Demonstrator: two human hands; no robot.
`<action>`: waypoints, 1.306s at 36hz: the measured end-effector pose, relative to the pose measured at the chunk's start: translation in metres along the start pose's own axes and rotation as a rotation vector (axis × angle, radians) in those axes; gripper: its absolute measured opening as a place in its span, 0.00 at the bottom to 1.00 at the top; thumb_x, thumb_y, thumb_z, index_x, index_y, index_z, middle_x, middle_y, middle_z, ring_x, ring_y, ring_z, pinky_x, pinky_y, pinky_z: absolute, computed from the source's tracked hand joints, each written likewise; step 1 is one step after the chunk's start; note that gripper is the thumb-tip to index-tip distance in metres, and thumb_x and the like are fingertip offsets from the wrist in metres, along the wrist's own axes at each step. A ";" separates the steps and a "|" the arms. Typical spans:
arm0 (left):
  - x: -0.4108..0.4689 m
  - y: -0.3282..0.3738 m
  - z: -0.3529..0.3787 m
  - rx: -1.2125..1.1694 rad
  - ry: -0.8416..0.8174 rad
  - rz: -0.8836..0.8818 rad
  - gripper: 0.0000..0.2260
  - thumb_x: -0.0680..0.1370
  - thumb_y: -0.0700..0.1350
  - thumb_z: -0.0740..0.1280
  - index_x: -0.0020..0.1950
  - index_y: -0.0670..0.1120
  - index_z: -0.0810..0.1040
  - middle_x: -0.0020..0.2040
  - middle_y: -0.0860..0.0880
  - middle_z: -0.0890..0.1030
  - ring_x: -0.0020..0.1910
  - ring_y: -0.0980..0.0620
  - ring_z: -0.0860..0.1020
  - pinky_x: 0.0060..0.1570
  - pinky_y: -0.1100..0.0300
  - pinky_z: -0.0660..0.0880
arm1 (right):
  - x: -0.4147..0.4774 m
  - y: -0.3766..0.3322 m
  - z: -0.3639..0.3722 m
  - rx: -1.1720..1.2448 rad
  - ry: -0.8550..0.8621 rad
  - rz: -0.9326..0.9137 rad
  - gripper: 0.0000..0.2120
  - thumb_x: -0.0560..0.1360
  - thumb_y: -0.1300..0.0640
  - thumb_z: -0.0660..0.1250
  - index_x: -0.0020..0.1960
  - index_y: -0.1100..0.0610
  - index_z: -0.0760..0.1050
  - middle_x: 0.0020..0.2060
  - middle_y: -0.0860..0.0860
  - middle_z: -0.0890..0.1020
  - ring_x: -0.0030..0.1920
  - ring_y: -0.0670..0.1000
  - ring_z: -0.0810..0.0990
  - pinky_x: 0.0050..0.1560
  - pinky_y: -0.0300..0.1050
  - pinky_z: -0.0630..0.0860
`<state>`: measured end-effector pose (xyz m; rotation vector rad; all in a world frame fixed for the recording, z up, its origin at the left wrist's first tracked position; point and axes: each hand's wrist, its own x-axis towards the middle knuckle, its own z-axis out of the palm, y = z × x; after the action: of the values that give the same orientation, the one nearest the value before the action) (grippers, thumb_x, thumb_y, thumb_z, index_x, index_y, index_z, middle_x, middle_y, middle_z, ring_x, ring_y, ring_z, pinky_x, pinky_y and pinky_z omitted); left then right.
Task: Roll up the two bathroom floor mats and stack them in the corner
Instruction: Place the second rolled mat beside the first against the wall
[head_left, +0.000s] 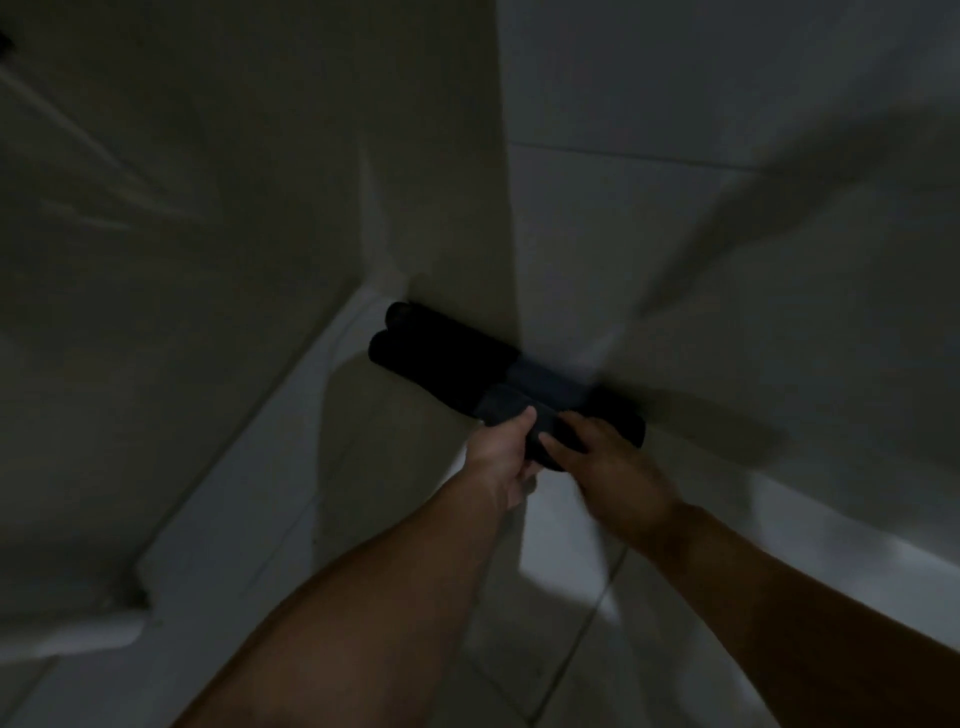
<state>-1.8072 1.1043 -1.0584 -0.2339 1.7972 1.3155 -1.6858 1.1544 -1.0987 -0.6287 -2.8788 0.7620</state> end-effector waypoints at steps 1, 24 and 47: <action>0.005 0.001 0.001 -0.003 0.010 -0.005 0.09 0.78 0.42 0.67 0.55 0.38 0.77 0.41 0.44 0.81 0.32 0.49 0.80 0.32 0.60 0.78 | 0.003 0.001 -0.002 -0.007 -0.014 -0.011 0.31 0.68 0.72 0.64 0.71 0.58 0.68 0.71 0.65 0.66 0.67 0.70 0.67 0.61 0.64 0.73; -0.026 -0.015 0.006 0.823 0.333 0.362 0.19 0.78 0.48 0.63 0.68 0.44 0.69 0.66 0.42 0.74 0.60 0.42 0.76 0.55 0.54 0.72 | -0.015 0.003 -0.055 -0.186 -0.299 0.071 0.30 0.77 0.58 0.60 0.76 0.54 0.53 0.76 0.57 0.55 0.75 0.58 0.54 0.74 0.51 0.52; -0.615 0.223 -0.012 0.996 0.161 0.867 0.14 0.77 0.48 0.64 0.61 0.47 0.75 0.57 0.46 0.78 0.56 0.46 0.77 0.53 0.55 0.73 | -0.219 -0.270 -0.587 0.001 -0.094 0.067 0.22 0.75 0.59 0.61 0.69 0.58 0.67 0.63 0.59 0.73 0.61 0.61 0.74 0.58 0.52 0.73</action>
<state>-1.5766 0.9887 -0.4570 1.1059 2.5803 0.7323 -1.4702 1.1161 -0.4522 -0.7112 -2.9554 0.8230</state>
